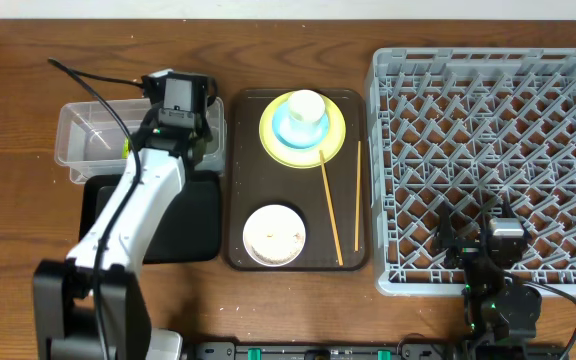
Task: Sort waste into correct bins and load items into the dishwasher rack
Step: 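Carry the tissue left and release it into the clear bin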
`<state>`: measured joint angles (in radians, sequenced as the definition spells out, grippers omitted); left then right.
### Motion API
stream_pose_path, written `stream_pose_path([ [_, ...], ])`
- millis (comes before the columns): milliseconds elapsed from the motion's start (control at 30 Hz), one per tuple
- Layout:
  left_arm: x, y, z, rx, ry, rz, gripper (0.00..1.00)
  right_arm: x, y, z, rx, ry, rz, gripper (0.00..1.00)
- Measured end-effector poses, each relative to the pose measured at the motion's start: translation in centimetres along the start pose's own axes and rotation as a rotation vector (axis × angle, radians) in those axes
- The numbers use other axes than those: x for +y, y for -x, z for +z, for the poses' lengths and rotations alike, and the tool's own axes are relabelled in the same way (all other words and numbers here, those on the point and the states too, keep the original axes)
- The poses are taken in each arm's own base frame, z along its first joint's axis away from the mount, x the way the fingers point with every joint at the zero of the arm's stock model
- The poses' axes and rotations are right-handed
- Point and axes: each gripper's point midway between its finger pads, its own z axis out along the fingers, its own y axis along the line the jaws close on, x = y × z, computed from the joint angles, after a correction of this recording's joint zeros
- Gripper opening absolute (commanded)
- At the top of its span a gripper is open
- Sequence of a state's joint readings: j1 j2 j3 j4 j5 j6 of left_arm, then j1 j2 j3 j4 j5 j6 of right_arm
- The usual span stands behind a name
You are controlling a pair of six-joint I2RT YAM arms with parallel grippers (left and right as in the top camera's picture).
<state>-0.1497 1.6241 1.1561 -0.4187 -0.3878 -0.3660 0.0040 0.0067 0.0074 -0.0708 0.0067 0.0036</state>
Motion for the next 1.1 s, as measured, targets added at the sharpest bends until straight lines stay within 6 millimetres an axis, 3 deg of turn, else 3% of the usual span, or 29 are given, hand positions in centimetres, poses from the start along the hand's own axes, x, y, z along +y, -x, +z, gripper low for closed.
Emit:
stream_pose_path([
  [167,0.1,-0.9,1.7,0.032,0.022,0.009,0.11,0.0,0.0,0.0,0.0,0.0,0.0,0.99],
  [433,0.0,-1.0,1.9,0.032,0.025,0.01,0.39,0.0,0.0,0.0,0.0,0.0,0.0,0.99],
  [700,0.1,-0.9,1.6,0.031,0.024,0.008,0.44,0.0,0.0,0.0,0.0,0.0,0.0,0.99],
  [933,0.5,-0.2,-0.5,0.011,0.005,-0.001,0.45,0.0,0.0,0.0,0.0,0.0,0.0,0.99],
  [1100,-1.5,-0.5,-1.5,0.047,-0.129,-0.013,0.4,0.0,0.0,0.0,0.0,0.0,0.0,0.99],
])
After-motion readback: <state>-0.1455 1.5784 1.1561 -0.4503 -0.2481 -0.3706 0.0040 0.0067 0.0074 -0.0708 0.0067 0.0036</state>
